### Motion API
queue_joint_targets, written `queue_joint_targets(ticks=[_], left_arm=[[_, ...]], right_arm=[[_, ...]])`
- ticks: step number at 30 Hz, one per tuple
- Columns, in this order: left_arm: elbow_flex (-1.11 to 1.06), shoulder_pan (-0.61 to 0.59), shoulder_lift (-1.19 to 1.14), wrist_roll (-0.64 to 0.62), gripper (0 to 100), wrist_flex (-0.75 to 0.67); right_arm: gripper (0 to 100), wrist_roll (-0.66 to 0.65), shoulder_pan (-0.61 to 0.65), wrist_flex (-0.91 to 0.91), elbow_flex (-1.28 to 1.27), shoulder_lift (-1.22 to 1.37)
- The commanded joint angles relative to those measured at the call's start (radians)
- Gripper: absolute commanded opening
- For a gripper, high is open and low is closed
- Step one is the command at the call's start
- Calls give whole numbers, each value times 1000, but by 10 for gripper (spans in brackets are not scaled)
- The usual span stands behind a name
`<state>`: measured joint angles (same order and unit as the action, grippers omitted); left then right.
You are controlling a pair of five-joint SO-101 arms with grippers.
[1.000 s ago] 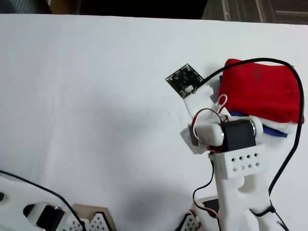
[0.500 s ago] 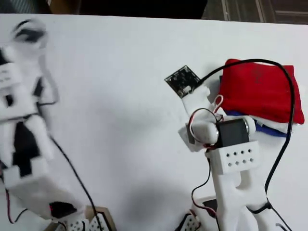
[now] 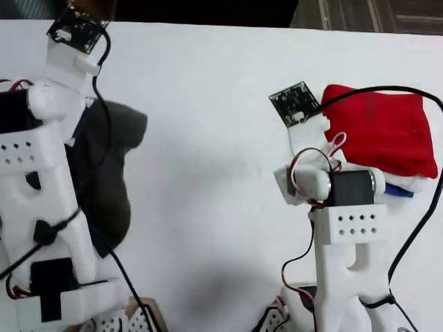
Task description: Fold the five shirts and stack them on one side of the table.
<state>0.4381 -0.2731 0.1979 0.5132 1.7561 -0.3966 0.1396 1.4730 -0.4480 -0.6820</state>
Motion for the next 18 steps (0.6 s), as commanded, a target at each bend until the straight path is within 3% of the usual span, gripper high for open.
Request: queue_joint_targets(ticks=[1, 9, 15, 18], left_arm=[[10, 78, 101, -63, 25, 12], [4, 440, 198, -109, 24, 9], [-166, 485, 175, -107, 36, 3], [-216, 483, 175, -107, 134, -5]], right_arm=[[291, 8, -10, -33, 3, -16], [291, 8, -51, -36, 3, 119], [291, 3, -73, -31, 9, 142], [291, 2, -71, -35, 9, 143]])
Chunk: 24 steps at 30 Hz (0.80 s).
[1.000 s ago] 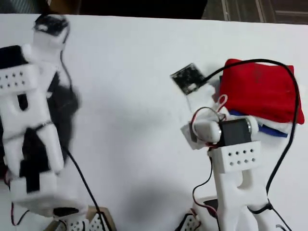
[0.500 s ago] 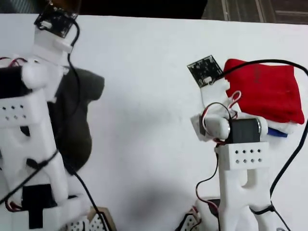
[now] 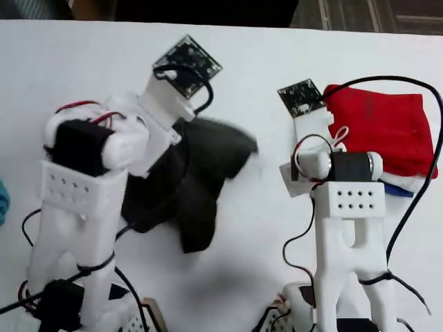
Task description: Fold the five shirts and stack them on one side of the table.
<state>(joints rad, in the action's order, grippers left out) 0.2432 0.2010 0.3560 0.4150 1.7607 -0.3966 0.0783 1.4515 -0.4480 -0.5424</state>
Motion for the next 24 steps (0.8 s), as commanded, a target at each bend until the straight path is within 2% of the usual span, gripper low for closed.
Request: queue_joint_targets(ticks=[1, 4, 6, 10, 13, 19, 24], left_arm=[[-22, 9, 17, -9, 181, -8], [4, -28, 18, -6, 309, 18], [35, -100, 25, -6, 336, 18], [64, -333, 57, 11, 335, 9], [27, -549, 46, 89, 335, 6], [-183, -925, 32, 121, 335, -143], [-351, -1103, 34, 245, 335, -255]], right_arm=[[291, 2, -8, -13, 9, 5], [291, 2, -5, -13, 9, 5], [291, 2, -5, -13, 9, 8], [292, 0, -4, -15, 9, 12], [292, 0, 19, -42, 11, 19], [292, 0, 263, -41, 158, 214], [292, 0, 467, 45, 473, 490]])
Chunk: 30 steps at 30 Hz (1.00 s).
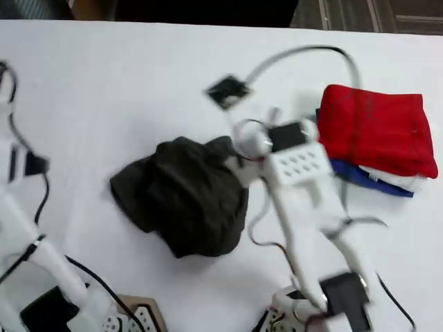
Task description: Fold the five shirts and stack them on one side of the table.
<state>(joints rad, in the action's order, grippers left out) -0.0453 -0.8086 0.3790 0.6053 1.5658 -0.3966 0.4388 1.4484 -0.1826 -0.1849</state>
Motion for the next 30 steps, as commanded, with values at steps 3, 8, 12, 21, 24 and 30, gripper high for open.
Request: queue_joint_targets(ticks=[3, 8, 12, 21, 24, 30], left_arm=[[-143, -189, 11, 92, 335, -109], [-239, -347, 9, 150, 335, -190], [-291, -457, 9, 207, 335, -239], [-369, -582, 9, 296, 335, -292], [-366, -597, 15, 307, 335, -292], [-364, -598, 15, 305, 335, -284]], right_arm=[[293, 3, 217, 104, 420, 302], [293, 8, 351, 130, 713, 593], [293, 8, 392, 130, 901, 805], [293, 0, 513, 137, 1224, 1106], [293, 0, 518, 130, 1260, 1201], [253, -2, 493, 151, 1356, 1343]])
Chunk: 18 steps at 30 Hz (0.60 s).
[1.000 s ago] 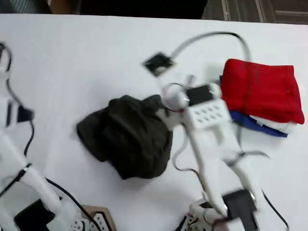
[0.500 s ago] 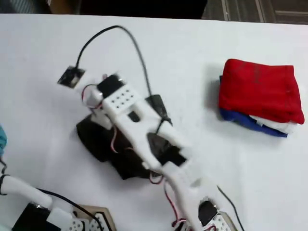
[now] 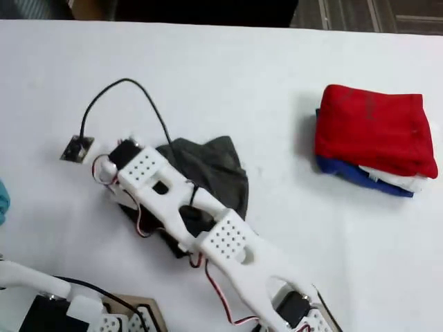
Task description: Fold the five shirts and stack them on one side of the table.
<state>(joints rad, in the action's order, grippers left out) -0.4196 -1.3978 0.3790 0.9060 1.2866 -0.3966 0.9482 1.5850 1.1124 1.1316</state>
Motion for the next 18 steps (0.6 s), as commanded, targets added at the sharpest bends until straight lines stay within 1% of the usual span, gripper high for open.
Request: queue_joint_targets(ticks=[1, 4, 5, 6, 8, 12, 15, 18], left_arm=[[10, -8, 15, 3, 335, -5], [4, -3, 15, 2, 335, -5], [2, -3, 15, 2, 335, -5], [2, -2, 15, 2, 335, -5], [2, -2, 15, 2, 335, -5], [1, 2, 9, 2, 335, -3], [1, 41, 9, 0, 335, 20], [2, 130, 15, -3, 335, 77]], right_arm=[[211, -2, -28, 21, 80, 38], [15, 3, -93, 21, 124, 59], [16, 3, -120, 19, 140, 62], [43, 2, -148, 19, 153, 64], [19, 0, -214, 15, 186, 59], [20, 6, -337, 22, 311, 56], [20, 8, -394, 70, 448, 54], [20, 8, -406, 122, 569, 45]])
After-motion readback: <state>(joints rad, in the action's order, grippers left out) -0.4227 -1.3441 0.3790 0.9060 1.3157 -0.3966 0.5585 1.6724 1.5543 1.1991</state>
